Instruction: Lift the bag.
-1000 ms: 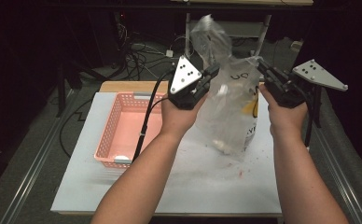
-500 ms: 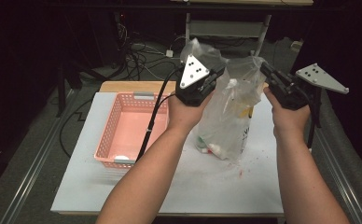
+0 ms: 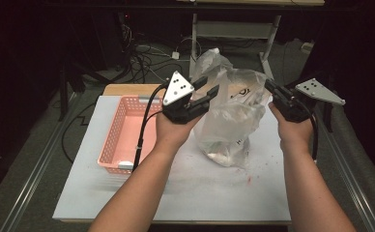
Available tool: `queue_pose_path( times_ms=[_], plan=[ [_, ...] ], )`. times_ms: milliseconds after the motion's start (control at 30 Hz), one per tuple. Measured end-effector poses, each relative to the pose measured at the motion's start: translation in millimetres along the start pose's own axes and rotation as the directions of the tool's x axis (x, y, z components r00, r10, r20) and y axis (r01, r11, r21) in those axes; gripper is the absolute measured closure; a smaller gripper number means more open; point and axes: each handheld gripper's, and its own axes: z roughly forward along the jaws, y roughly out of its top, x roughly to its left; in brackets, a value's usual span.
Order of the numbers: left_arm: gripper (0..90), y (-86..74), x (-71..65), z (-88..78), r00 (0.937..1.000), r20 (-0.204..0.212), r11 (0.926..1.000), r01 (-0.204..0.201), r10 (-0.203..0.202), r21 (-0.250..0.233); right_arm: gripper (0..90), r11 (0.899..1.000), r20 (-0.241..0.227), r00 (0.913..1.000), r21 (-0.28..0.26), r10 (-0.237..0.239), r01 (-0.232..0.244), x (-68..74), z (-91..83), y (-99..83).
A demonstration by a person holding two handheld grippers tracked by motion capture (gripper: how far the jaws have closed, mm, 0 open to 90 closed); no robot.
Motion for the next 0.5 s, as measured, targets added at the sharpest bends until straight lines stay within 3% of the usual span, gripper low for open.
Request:
queue_pose_path(
  times_ms=[233,400,500],
  plan=[
    [42.5,-28.4,-8.3,-33.7,0.9999,-0.001,0.9991,-0.015,0.015,0.04,90.0,1.0,-0.007,1.0,0.013,-0.004,0.004,4.4,1.8,-0.3],
    [35.3,-60.9,-10.2,-48.1,0.9981,0.024,0.9948,0.054,-0.057,0.086,89.9,1.0,-0.014,0.9997,0.02,-0.019,0.02,5.4,-0.4,-0.3],
    [30.6,-72.9,-9.4,-60.2,0.9961,0.019,0.993,0.084,-0.086,0.083,89.9,0.999,-0.017,0.9996,0.026,-0.024,0.024,5.0,-2.5,0.0]
  ],
)
